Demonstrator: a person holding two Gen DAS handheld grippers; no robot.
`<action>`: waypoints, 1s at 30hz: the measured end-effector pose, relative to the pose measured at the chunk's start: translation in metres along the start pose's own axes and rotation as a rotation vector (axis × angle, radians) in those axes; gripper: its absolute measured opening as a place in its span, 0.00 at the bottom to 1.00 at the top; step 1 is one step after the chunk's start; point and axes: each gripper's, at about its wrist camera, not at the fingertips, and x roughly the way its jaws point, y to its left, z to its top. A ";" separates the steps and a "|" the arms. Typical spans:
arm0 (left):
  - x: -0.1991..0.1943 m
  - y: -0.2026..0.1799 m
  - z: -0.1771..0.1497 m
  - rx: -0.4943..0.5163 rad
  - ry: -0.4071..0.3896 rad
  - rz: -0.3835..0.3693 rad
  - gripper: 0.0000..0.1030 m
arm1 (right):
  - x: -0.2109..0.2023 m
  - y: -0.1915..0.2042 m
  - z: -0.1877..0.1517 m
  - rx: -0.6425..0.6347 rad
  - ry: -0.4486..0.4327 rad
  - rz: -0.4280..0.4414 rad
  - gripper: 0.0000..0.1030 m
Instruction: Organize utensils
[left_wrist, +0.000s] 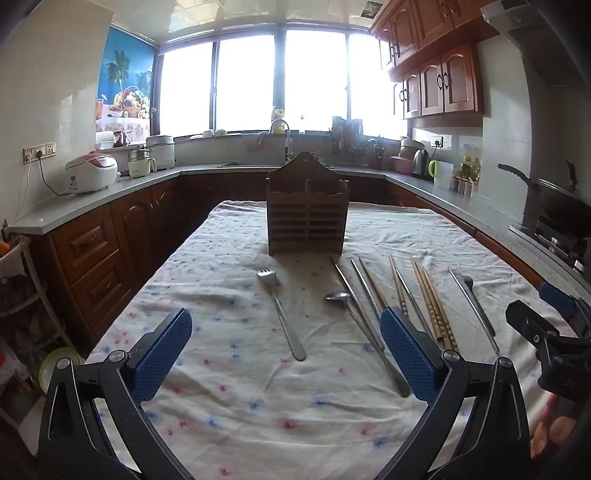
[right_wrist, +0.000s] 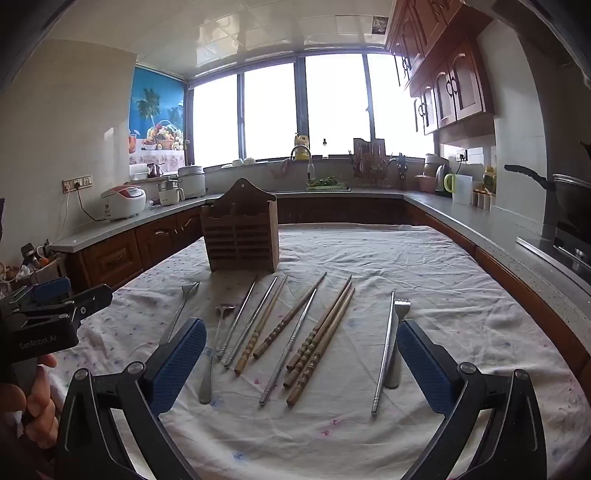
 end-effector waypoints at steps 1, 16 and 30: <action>-0.001 -0.001 0.000 -0.001 0.001 0.007 1.00 | 0.000 0.000 -0.001 0.008 0.009 -0.006 1.00; 0.001 -0.002 -0.004 -0.009 0.015 0.015 1.00 | -0.005 -0.001 -0.006 0.034 -0.009 -0.010 1.00; 0.002 -0.005 -0.003 0.001 0.018 0.019 1.00 | -0.013 0.001 -0.001 0.028 -0.042 0.027 1.00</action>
